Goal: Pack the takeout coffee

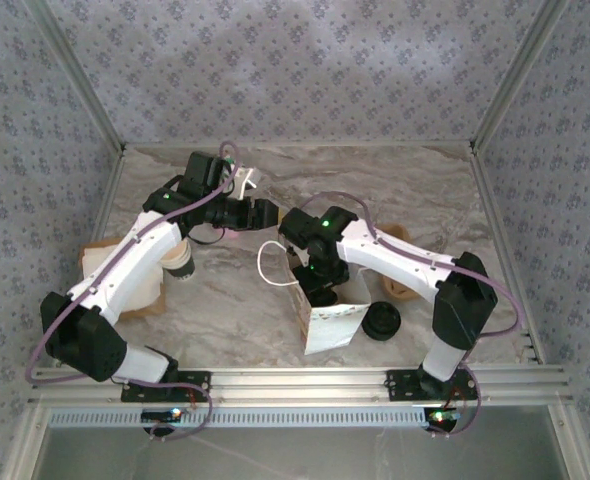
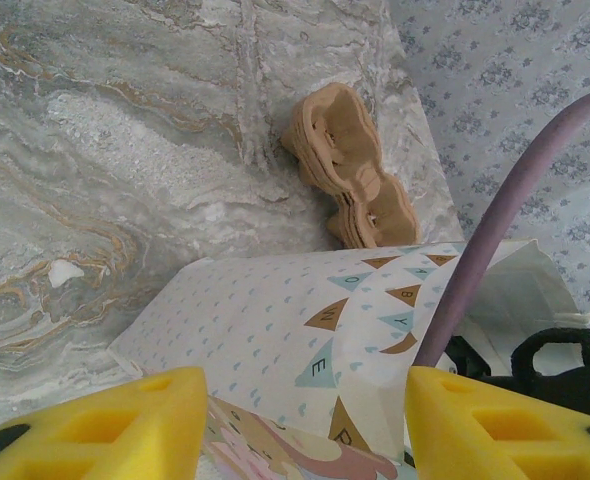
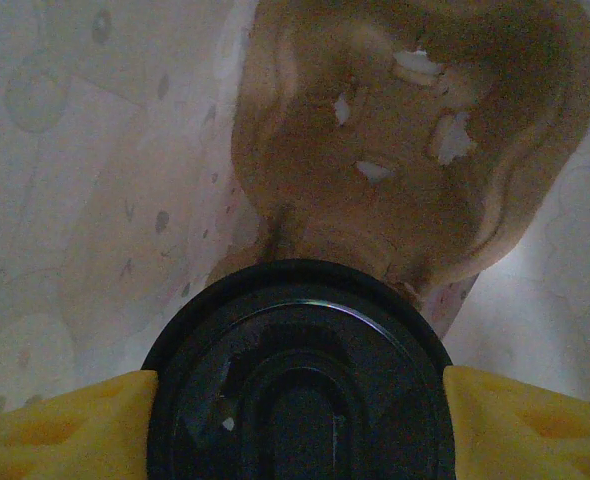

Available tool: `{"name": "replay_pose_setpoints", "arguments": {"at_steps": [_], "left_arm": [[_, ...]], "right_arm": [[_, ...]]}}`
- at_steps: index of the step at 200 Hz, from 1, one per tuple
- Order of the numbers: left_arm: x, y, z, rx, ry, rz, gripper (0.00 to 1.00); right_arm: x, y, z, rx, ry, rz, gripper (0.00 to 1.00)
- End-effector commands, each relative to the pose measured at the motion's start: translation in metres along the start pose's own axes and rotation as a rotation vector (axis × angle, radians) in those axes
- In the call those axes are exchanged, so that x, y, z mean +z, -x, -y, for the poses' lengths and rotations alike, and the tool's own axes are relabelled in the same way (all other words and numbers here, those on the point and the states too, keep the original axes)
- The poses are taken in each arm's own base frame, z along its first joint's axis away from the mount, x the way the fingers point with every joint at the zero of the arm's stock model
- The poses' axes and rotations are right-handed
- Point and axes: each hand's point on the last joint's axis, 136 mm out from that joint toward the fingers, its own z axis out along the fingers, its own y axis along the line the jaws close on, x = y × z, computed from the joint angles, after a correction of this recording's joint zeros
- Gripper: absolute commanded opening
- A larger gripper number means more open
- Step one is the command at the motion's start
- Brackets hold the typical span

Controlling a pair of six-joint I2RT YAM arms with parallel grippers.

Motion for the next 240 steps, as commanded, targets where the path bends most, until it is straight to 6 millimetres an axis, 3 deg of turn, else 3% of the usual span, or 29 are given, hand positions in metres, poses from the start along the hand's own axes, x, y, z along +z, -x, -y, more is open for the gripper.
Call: {"name": "replay_pose_setpoints", "arguments": {"at_steps": [1,92,240], "left_arm": [[-0.002,0.002,-0.004,0.013,0.021,0.002,0.54],[-0.003,0.002,-0.004,0.014,0.022,0.0,0.54],[-0.002,0.003,-0.004,0.013,0.019,-0.001,0.54]], "right_arm": [[0.002,-0.012,0.002,-0.007,-0.004,-0.073,0.72],[0.022,-0.011,0.004,-0.007,-0.008,-0.087,0.71],[0.019,-0.008,0.002,-0.018,-0.012,-0.062,0.71]]}}
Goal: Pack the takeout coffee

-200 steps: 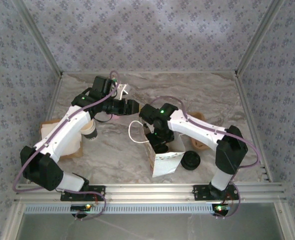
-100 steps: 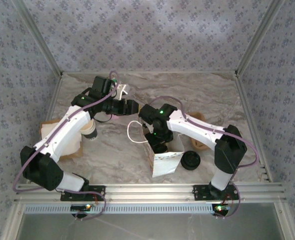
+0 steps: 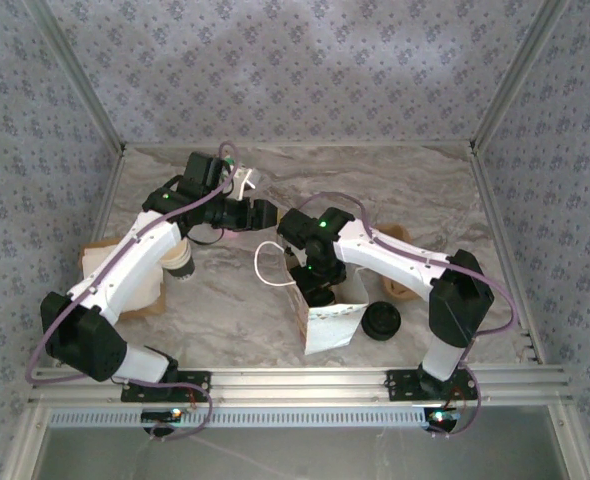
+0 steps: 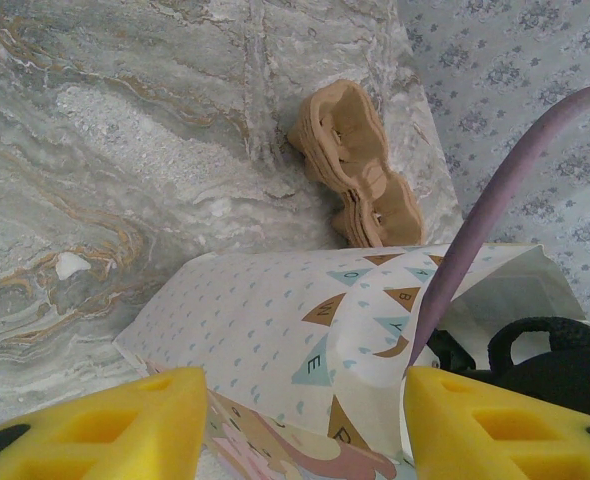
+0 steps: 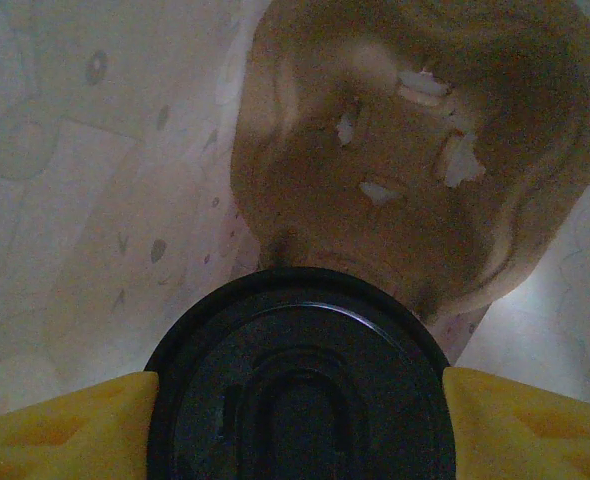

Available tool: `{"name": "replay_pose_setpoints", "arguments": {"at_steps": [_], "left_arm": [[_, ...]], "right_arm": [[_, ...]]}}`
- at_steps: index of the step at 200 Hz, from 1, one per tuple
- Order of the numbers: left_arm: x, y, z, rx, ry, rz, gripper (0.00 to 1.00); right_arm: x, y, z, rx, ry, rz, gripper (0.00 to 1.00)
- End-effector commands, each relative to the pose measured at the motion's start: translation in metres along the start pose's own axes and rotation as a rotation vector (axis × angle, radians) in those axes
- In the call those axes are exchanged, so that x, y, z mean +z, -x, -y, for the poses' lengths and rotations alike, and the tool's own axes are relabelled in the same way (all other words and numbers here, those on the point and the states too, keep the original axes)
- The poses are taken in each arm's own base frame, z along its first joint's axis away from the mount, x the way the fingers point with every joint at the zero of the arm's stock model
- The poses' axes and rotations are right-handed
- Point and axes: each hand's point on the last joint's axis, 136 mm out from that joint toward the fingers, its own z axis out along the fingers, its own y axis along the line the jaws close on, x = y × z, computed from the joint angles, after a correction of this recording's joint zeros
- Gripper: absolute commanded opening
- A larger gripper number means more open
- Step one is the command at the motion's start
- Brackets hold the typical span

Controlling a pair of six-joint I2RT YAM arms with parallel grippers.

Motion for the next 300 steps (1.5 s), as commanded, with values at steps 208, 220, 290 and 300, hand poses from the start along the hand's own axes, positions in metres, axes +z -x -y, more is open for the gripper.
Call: {"name": "replay_pose_setpoints", "arguments": {"at_steps": [208,220,290,300], "left_arm": [[-0.002,0.004,-0.002,0.019,0.012,0.006,0.54],[-0.002,0.004,-0.002,0.02,0.012,0.006,0.54],[-0.002,0.004,-0.002,0.02,0.012,0.009,0.54],[-0.002,0.004,-0.002,0.021,0.011,0.008,0.54]], "right_arm": [[0.026,-0.016,0.007,-0.005,-0.016,-0.038,0.71],[0.026,-0.016,0.006,-0.006,-0.017,-0.038,0.71],[0.022,-0.015,0.006,-0.009,-0.024,-0.021,0.71],[0.022,-0.014,0.006,-0.009,-0.025,-0.019,0.71]]}}
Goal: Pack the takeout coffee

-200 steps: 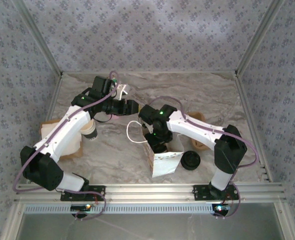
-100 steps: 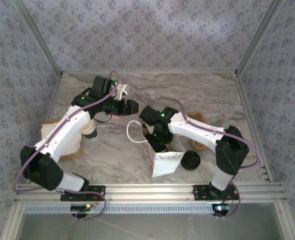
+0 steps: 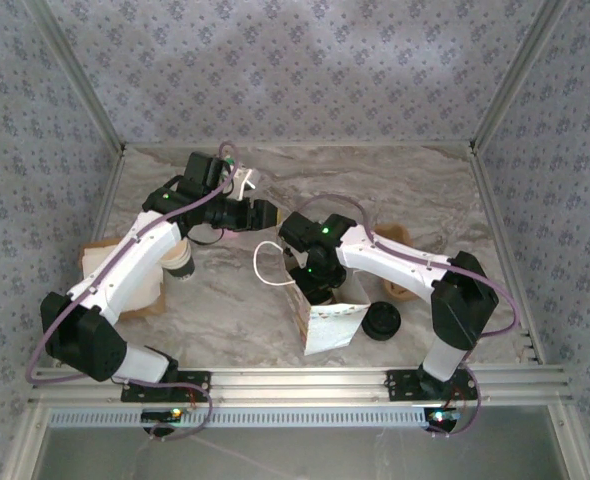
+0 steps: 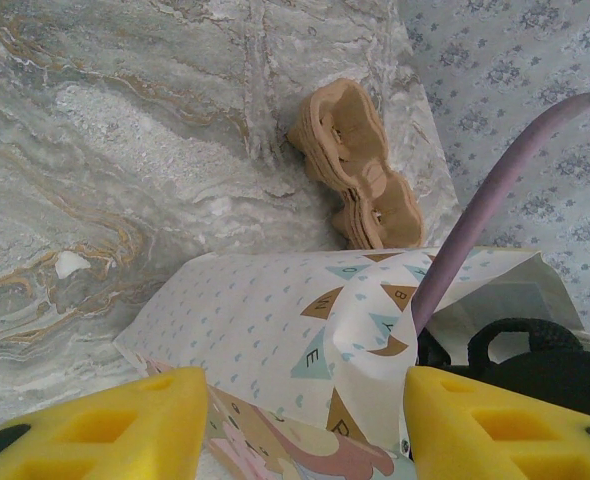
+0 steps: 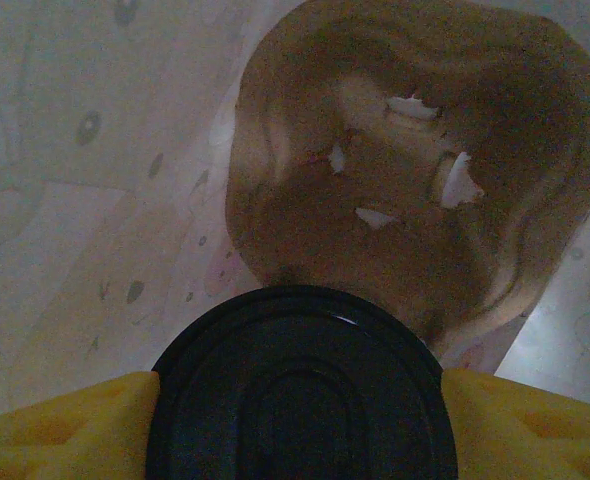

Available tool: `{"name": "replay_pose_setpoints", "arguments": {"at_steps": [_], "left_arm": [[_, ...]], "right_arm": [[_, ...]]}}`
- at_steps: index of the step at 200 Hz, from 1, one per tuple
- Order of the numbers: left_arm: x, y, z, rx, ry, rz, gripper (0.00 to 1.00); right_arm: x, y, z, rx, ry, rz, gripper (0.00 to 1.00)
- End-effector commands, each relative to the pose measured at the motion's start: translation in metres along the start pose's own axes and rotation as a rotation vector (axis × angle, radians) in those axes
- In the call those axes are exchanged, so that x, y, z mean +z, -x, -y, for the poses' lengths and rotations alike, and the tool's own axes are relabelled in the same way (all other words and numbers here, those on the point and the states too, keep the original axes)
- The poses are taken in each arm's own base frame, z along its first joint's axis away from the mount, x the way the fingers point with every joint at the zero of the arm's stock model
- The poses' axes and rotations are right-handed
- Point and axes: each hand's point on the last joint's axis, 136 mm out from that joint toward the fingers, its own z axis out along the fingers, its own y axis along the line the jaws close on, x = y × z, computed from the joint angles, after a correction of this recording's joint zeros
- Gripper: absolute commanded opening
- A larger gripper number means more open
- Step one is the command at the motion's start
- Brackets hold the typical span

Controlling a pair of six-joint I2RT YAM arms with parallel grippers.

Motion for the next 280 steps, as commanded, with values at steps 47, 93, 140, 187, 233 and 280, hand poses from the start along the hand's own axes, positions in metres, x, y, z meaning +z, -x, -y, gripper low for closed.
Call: {"name": "replay_pose_setpoints", "arguments": {"at_steps": [47,93,140,187,233,280], "left_arm": [[-0.002,0.004,-0.001,0.023,0.01,0.008,0.54],[-0.002,0.004,-0.002,0.023,0.011,0.007,0.54],[-0.002,0.004,-0.002,0.023,0.011,0.008,0.54],[-0.002,0.005,-0.002,0.024,0.011,0.008,0.54],[-0.002,0.005,-0.001,0.025,0.01,0.008,0.54],[-0.003,0.005,-0.001,0.024,0.01,0.008,0.54]], "right_arm": [[0.01,-0.023,0.005,-0.002,-0.038,-0.086,0.71],[0.013,-0.023,0.005,-0.005,-0.037,-0.089,0.71],[0.026,-0.028,0.006,0.004,-0.028,-0.101,0.71],[0.029,-0.029,0.006,0.006,-0.029,-0.101,0.7],[0.024,-0.026,0.005,0.001,-0.033,-0.088,0.7],[0.024,-0.025,0.005,0.0,-0.036,-0.084,0.7]]}}
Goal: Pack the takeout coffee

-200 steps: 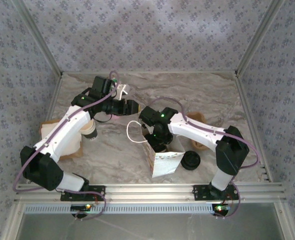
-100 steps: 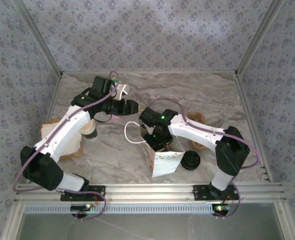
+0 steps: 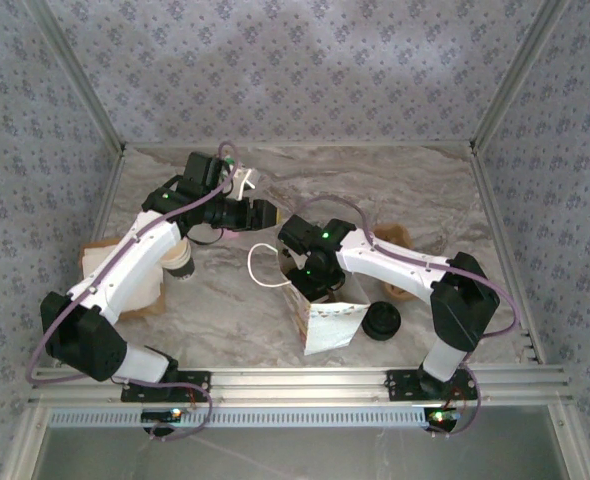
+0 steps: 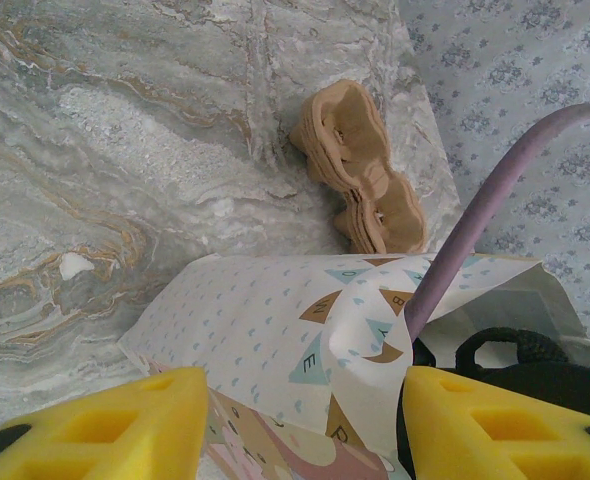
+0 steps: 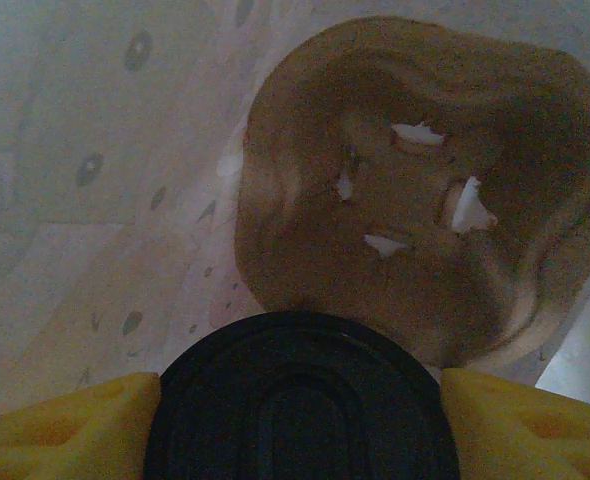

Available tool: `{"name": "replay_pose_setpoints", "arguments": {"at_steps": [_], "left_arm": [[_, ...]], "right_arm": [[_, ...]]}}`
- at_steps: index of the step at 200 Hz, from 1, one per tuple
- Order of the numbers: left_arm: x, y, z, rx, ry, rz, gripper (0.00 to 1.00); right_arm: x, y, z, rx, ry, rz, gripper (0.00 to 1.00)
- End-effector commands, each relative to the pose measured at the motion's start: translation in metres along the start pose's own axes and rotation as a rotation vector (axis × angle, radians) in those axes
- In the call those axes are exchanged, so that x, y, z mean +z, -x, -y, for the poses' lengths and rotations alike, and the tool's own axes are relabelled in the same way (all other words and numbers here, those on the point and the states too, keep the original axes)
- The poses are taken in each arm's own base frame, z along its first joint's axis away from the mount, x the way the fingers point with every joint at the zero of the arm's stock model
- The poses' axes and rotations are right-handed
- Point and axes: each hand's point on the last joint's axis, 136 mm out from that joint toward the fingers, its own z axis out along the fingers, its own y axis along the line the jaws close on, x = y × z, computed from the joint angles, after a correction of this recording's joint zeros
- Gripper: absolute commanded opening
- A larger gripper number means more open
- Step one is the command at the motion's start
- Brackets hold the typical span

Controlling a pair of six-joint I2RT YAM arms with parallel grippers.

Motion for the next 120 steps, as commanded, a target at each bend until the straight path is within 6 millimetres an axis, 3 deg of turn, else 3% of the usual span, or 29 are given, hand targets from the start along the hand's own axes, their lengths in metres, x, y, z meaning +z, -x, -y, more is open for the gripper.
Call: {"name": "replay_pose_setpoints", "arguments": {"at_steps": [1,120], "left_arm": [[-0.002,0.005,0.0,0.019,0.008,0.007,0.54],[-0.002,0.005,-0.001,0.016,0.009,0.009,0.54]], "right_arm": [[0.013,-0.031,0.008,0.01,-0.046,-0.127,0.7],[0.001,-0.029,0.005,0.0,-0.056,-0.105,0.71]]}}
